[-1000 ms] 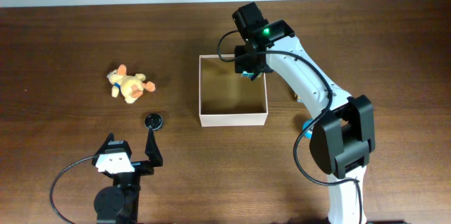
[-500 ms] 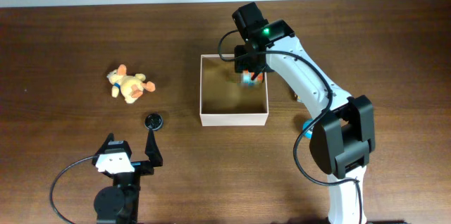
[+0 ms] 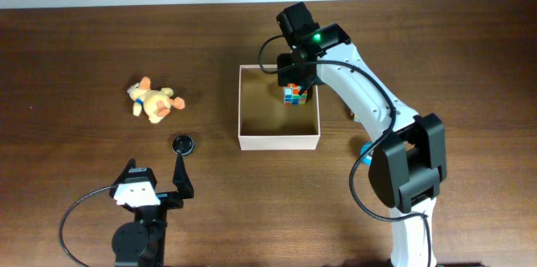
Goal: Pack container
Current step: 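Lower the cube into the pink box and open the right gripper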
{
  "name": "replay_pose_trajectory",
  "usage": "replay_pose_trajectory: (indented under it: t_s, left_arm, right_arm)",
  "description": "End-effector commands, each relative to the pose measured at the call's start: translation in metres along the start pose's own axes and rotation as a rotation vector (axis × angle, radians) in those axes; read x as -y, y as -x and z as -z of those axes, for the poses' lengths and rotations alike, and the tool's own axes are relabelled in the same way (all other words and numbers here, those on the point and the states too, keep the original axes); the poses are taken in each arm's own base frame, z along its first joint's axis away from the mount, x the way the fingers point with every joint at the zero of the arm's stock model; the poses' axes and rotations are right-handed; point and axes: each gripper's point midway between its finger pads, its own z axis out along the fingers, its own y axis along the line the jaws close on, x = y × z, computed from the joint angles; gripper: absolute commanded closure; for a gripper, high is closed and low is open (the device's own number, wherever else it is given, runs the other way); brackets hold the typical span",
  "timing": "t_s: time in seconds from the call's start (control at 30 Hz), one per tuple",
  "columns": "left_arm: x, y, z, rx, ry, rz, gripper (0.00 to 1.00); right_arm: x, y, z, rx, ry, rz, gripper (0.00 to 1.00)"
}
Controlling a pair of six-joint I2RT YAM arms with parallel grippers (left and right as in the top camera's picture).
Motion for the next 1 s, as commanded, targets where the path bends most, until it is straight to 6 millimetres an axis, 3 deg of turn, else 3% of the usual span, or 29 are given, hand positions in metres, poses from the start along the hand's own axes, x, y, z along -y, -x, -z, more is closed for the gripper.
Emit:
replay_pose_trajectory:
  t_s: [0.0, 0.1, 0.2, 0.37, 0.63, 0.97]
  left_arm:
    - [0.001, 0.0, 0.0, 0.004, -0.009, -0.015, 0.01]
    - [0.001, 0.0, 0.0, 0.004, -0.009, -0.015, 0.01]
    - [0.001, 0.0, 0.0, 0.004, -0.009, -0.015, 0.01]
    - [0.001, 0.0, 0.0, 0.004, -0.009, -0.015, 0.01]
    - [0.001, 0.0, 0.0, 0.004, -0.009, -0.015, 0.01]
    - [0.001, 0.0, 0.0, 0.004, -0.009, -0.015, 0.01]
  right_arm:
    - [-0.026, -0.008, 0.003, -0.006, 0.056, 0.1, 0.41]
    - [-0.042, -0.009, 0.002, 0.015, 0.074, 0.158, 0.5]
    - [-0.053, -0.01, -0.003, 0.037, 0.09, 0.173, 0.53]
    - [-0.054, -0.011, -0.018, 0.059, 0.099, 0.172, 0.58]
    - [-0.05, -0.021, -0.051, 0.085, 0.107, 0.167, 0.58]
    - [-0.049, -0.024, -0.062, 0.104, 0.115, 0.166, 0.57]
